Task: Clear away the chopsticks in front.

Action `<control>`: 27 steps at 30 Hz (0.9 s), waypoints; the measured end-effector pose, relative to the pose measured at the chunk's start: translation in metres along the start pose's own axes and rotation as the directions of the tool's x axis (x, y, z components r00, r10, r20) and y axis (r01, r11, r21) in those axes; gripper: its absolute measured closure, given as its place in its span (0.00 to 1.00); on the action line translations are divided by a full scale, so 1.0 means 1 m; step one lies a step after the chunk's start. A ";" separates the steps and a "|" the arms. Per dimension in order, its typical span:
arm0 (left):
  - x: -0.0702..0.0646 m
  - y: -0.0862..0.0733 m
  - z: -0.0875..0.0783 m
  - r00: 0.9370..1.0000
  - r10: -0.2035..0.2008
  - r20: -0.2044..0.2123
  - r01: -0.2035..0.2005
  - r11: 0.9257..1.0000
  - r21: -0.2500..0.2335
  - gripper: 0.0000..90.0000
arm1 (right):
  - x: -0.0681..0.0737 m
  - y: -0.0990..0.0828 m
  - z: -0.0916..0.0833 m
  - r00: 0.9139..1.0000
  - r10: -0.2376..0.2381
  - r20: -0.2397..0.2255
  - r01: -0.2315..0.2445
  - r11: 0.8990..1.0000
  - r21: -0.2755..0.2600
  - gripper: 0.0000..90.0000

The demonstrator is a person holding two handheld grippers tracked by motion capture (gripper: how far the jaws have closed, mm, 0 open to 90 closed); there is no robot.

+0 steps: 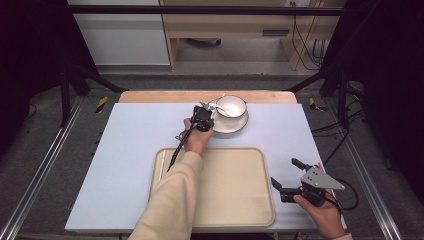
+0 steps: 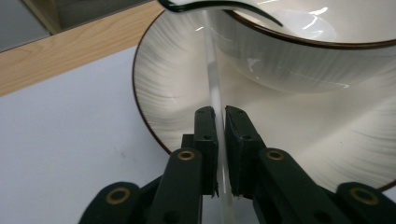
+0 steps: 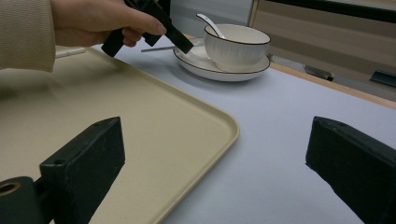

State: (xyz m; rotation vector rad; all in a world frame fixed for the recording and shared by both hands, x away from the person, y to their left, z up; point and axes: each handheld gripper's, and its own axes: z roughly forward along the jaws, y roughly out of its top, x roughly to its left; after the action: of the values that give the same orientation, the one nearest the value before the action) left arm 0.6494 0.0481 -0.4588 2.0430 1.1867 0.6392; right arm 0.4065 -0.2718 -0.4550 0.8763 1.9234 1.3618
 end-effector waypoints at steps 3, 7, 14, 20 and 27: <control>0.001 0.001 -0.001 1.000 -0.019 -0.009 0.018 1.000 -0.010 0.94 | 0.000 0.000 0.000 1.000 -0.002 0.000 0.002 1.000 0.002 0.05; 0.004 0.002 -0.008 0.999 -0.036 -0.031 0.035 0.999 -0.035 0.94 | 0.000 0.000 0.000 1.000 -0.003 0.000 0.003 1.000 0.002 0.05; 0.018 0.002 -0.033 0.995 -0.090 -0.052 0.086 0.993 -0.075 0.94 | 0.001 0.000 0.000 1.000 -0.001 -0.002 0.001 1.000 0.004 0.05; 0.033 -0.010 -0.067 0.987 -0.147 -0.063 0.140 0.985 -0.102 0.94 | 0.001 0.000 0.000 1.000 -0.001 -0.004 0.001 1.000 0.003 0.05; 0.039 -0.033 -0.112 0.979 -0.191 -0.076 0.178 0.973 -0.150 0.95 | 0.003 0.000 0.001 1.000 -0.006 -0.012 0.007 1.000 0.008 0.05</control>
State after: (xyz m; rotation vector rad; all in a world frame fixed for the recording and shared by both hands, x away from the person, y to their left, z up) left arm 0.5709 0.1288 -0.4083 1.7769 1.3254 0.7096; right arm 0.4062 -0.2688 -0.4555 0.8666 1.9400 1.3596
